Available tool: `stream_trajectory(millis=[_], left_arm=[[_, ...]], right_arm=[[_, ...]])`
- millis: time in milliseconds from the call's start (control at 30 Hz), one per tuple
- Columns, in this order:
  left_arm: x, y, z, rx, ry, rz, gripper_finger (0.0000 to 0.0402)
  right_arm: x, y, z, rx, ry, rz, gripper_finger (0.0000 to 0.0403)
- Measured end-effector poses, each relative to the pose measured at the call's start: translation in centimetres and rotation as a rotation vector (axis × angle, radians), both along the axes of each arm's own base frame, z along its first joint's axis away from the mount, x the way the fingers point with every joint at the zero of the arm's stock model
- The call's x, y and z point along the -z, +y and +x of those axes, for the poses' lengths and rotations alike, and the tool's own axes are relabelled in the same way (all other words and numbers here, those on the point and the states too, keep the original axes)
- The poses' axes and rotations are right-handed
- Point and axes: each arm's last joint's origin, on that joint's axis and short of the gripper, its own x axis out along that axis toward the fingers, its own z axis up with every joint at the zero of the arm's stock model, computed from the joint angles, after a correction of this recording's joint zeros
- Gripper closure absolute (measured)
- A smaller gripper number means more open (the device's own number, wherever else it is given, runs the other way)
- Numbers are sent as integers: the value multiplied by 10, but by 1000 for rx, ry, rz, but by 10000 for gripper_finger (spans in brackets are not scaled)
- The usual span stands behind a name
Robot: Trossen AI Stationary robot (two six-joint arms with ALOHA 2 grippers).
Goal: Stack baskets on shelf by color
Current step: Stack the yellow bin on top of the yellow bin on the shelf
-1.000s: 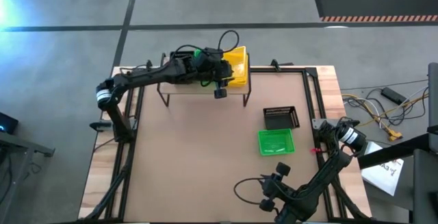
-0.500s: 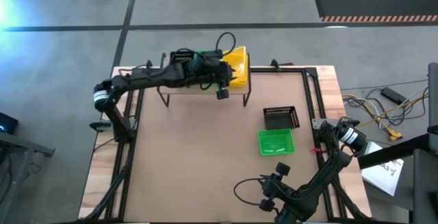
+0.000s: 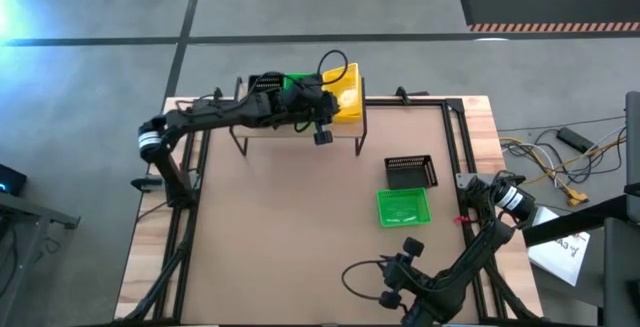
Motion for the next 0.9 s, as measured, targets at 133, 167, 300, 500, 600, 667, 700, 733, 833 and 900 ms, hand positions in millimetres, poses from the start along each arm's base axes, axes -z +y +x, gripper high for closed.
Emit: stream_trajectory(millis=[133,167,300,500,600,667,700,733,833,900], left_arm=[[-5,-1,-1,3,6,0,388],[-5,-1,-1,3,2,1,390],[-1,-1,0,21,12,17,386],[7,-1,0,38,21,18,324],[6,-1,0,32,6,9,296],[6,0,0,31,3,10,291],[6,0,0,30,2,10,293],[6,0,0,28,2,10,298],[7,2,0,24,5,9,326],[8,3,0,22,8,8,351]], right_arm=[[0,1,-1,-1,-1,1,322],[0,1,-1,-2,-1,1,324],[0,1,-1,-3,0,0,330],[0,1,-1,-3,0,0,330],[0,1,-1,-3,0,0,327],[0,1,-1,-3,0,0,325],[0,1,-1,-3,0,-1,324],[0,1,-1,-3,0,0,324],[0,1,-1,-3,0,0,324],[0,1,-1,-3,0,0,327]])
